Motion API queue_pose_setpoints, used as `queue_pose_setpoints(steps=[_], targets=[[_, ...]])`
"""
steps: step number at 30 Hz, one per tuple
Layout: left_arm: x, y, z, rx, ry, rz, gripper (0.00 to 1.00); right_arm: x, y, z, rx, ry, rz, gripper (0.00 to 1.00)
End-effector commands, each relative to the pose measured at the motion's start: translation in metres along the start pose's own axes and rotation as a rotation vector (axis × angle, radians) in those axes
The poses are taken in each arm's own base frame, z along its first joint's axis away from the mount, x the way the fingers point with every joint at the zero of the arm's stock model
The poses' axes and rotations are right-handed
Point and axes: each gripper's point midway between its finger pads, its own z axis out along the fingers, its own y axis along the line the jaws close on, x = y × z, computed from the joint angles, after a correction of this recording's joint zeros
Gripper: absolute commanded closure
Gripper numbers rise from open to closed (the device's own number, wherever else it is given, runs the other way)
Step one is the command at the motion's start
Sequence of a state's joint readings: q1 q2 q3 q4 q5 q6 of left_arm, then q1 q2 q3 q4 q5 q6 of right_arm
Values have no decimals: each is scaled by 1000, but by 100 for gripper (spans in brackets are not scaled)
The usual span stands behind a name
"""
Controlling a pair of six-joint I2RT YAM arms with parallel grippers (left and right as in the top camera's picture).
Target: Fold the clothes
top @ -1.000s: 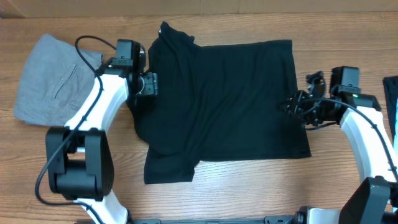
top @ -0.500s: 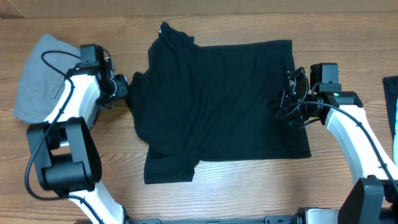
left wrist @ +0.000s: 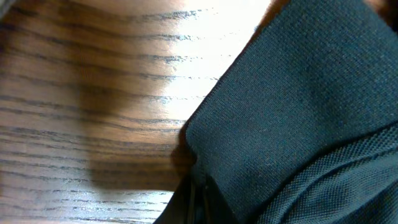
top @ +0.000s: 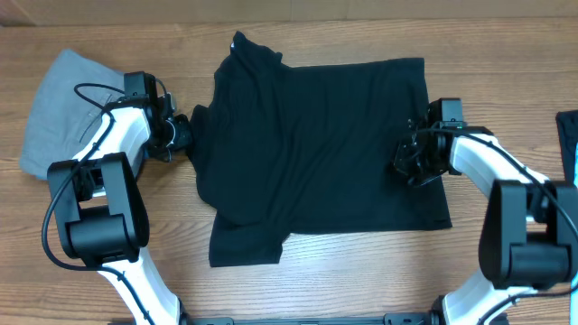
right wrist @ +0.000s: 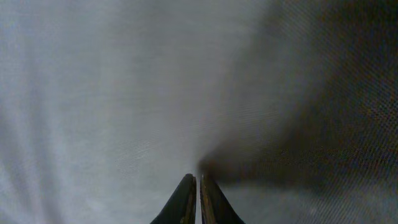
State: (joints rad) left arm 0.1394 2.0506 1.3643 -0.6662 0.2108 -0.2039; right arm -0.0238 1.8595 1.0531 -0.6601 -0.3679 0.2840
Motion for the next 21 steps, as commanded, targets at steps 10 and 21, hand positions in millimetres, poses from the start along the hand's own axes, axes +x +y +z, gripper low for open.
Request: queue_pose_setpoints(steps=[10,21], targets=[[-4,58,-68,-153,50,-235,96,4,-34,8,179,-5,127,92],[-20,33,-72,-5,16,-117,72,5,-35,8,183,-1,125,87]])
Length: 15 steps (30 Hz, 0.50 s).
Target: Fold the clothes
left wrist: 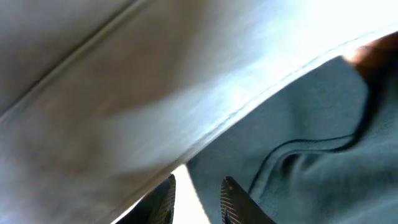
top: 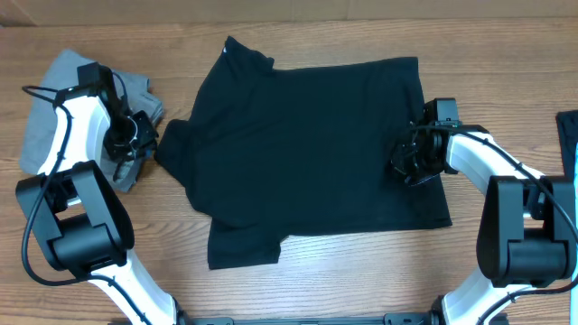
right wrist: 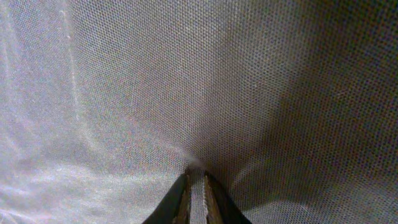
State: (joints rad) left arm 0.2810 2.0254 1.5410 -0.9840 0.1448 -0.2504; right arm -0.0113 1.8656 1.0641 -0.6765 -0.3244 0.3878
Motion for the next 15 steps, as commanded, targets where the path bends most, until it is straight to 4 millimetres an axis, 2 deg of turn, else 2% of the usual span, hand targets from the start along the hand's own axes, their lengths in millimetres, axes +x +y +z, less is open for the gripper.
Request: queue_pose_setpoints(steps=[1,4,6,10,12,15], targets=[[-10,-38,-17,167,-53,131,74,3,-32,8,140,-1,30,87],[-10,-91,-30,425,-94,328,82,4,-32,8,141,3,31,87],[-10,-116,-37,514,-133,417,85,4,-32,8,140,5,31,87],[-9,-149,-31,473,-194,544,96,5,-32,8,140,6,32,86],[-8,-163,-26,431,-230,622,96,5,-32,8,140,7,32,86],[-13,-172,-12,313,-278,666,96,6,-32,8,142,11,34,86]])
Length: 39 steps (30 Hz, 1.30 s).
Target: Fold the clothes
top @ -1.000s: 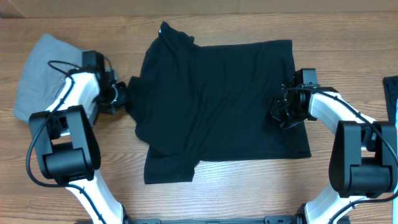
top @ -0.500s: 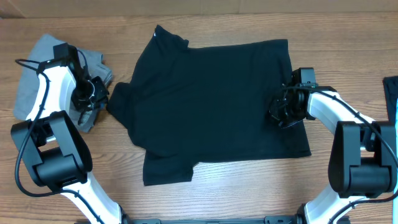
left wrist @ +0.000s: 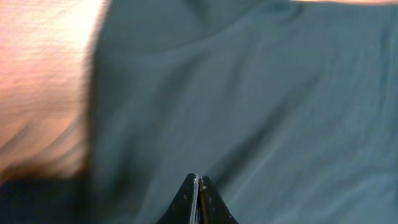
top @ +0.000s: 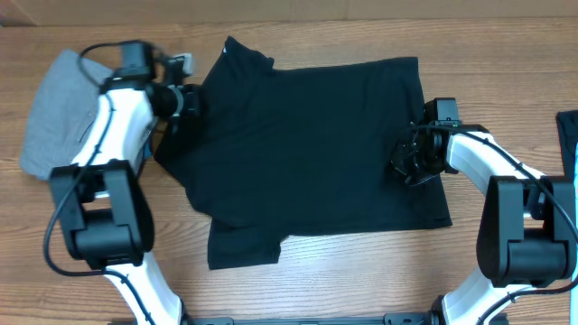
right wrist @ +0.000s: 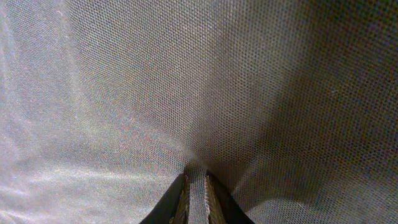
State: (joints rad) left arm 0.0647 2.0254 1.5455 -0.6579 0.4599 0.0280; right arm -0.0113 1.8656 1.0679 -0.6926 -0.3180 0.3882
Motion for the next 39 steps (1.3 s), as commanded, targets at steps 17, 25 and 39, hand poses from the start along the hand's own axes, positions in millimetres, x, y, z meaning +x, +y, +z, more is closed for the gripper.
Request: queue_pose_setpoints(steps=[17,25,39], targets=[[3,78,83,-323,-7,13,96,8,-32,9,138,19,35,85],[-52,75,59,-330,-146,-17,89,9,-32,8,140,22,36,85],[-92,14,-57,-307,-28,-39,71,-31,1,-94,42,-214,-87,80]])
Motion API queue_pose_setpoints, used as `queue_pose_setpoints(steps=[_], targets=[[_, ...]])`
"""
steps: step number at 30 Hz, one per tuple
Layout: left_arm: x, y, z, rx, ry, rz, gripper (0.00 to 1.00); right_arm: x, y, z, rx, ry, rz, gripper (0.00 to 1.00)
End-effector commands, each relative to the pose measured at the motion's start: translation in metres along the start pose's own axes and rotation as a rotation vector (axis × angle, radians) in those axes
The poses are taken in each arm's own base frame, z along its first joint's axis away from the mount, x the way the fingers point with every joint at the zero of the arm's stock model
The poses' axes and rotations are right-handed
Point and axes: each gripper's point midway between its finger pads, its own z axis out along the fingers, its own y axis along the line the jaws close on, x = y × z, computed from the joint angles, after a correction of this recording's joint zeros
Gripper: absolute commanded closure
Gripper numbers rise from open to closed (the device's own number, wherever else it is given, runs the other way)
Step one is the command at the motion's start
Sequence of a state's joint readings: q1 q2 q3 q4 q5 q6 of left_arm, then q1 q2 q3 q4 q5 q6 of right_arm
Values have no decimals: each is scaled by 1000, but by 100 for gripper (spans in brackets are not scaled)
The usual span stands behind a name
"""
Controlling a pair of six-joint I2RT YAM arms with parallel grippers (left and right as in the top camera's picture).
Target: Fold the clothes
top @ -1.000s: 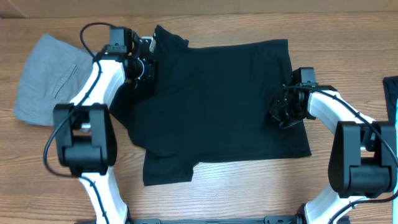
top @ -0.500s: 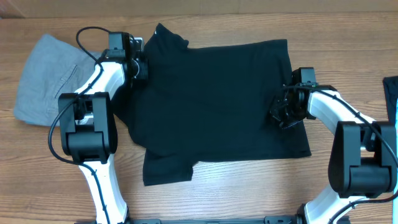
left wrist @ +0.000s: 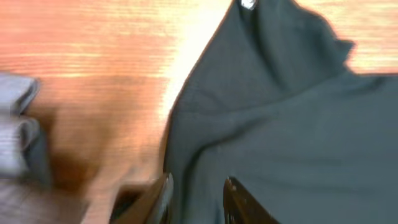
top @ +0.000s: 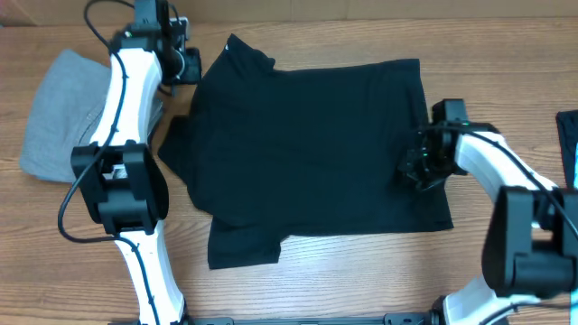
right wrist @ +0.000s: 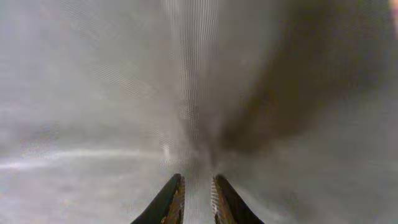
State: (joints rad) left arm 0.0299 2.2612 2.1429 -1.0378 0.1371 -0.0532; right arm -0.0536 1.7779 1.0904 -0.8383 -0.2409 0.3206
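A black t-shirt [top: 307,153] lies spread flat on the wooden table, collar at the far left and hem to the right. My left gripper [top: 185,63] hovers open at the shirt's far left shoulder. In the left wrist view the left gripper [left wrist: 196,199] has only black fabric below its parted fingers, with the collar label [left wrist: 249,5] ahead. My right gripper [top: 424,167] sits at the hem on the right side. In the right wrist view the right gripper [right wrist: 198,196] pinches a ridge of shirt fabric.
A folded grey garment [top: 54,117] lies at the table's left, its edge showing as grey garment [left wrist: 18,143] beside the left gripper. A dark cloth with a blue edge [top: 567,135] pokes in at the right border. Bare wood [top: 343,271] runs along the front.
My left gripper was shut on the shirt's left shoulder; now it is open and farther back, beside the collar. The right gripper sits slightly more to the right, still on the hem.
First the left gripper was at the bunched left sleeve. Then it stood open over the grey garment with the sleeve drawn out leftward. Then it was shut at the shoulder, and now it is open by the collar. The right gripper stayed at the hem throughout.
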Motion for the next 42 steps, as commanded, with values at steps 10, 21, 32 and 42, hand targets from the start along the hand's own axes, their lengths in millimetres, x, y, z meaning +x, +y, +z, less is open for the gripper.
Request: queue_pose_setpoints(steps=[10,21,32,42], targets=[[12,-23,-153,19,31,-25,75,-23,-30,-121,-29,-263,96,71],[32,-76,-266,151,-158,34,58,4,-57,-148,-149,-205,203,59],[171,-70,-206,50,318,-177,67,12,-55,-160,-149,-229,195,43],[294,-44,-118,-84,673,-362,51,11,-55,-160,-149,-234,193,41]])
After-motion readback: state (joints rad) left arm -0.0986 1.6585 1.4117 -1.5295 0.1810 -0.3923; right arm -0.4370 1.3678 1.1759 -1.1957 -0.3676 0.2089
